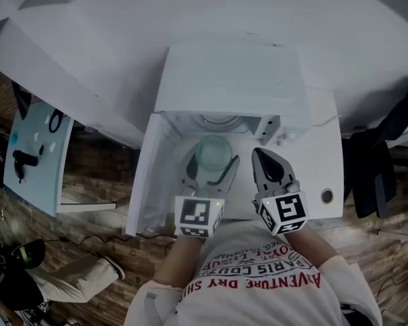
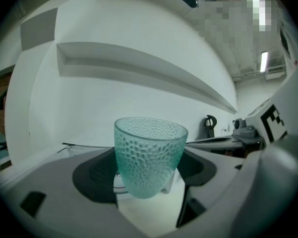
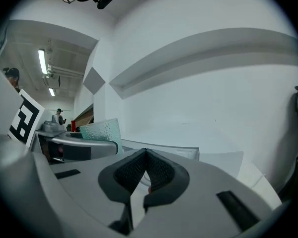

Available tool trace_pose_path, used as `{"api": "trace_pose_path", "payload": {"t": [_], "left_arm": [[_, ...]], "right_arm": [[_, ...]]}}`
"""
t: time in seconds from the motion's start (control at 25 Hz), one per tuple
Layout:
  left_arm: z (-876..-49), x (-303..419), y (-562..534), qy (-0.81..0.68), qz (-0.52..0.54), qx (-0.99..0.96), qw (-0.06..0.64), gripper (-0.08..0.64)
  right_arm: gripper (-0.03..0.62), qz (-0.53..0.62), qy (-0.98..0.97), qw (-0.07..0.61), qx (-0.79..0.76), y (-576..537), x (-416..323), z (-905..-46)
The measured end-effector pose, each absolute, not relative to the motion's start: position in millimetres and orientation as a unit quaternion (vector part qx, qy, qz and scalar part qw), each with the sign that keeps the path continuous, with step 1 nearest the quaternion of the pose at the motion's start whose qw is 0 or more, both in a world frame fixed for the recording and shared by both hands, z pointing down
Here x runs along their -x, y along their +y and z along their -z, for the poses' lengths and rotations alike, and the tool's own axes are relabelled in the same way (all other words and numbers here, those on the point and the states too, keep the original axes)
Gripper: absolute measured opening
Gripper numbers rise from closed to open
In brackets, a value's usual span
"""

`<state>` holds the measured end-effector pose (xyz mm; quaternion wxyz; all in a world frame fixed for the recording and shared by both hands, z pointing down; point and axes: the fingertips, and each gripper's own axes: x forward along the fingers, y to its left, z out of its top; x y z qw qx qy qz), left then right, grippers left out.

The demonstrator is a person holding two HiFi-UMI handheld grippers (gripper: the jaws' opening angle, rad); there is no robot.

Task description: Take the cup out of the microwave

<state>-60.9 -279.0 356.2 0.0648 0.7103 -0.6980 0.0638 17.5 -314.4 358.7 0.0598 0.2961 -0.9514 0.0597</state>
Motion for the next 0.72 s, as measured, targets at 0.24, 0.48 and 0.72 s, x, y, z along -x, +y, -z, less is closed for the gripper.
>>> {"api": "trace_pose_path", "payload": {"t": [0.24,0.48,0.72], "left_arm": [[-348,53,-281,-0.687,-0.063,-0.722,0.060,0.370],[-351,49,-285,-0.682,-0.060,-0.726,0.064,0.370],[-350,47,-287,-0.684,-0.057,-0.725,0.064,0.370]], "right_arm": [[0.011,-0.040,-0.951,0.064,-0.299,-312,-20,-353],[0.011,-0.035,-0.949,0.070,-0.304,-313,-25,-353],[0.011,-0.035,-0.949,0.073,-0.303,-315,-27,-354]]}}
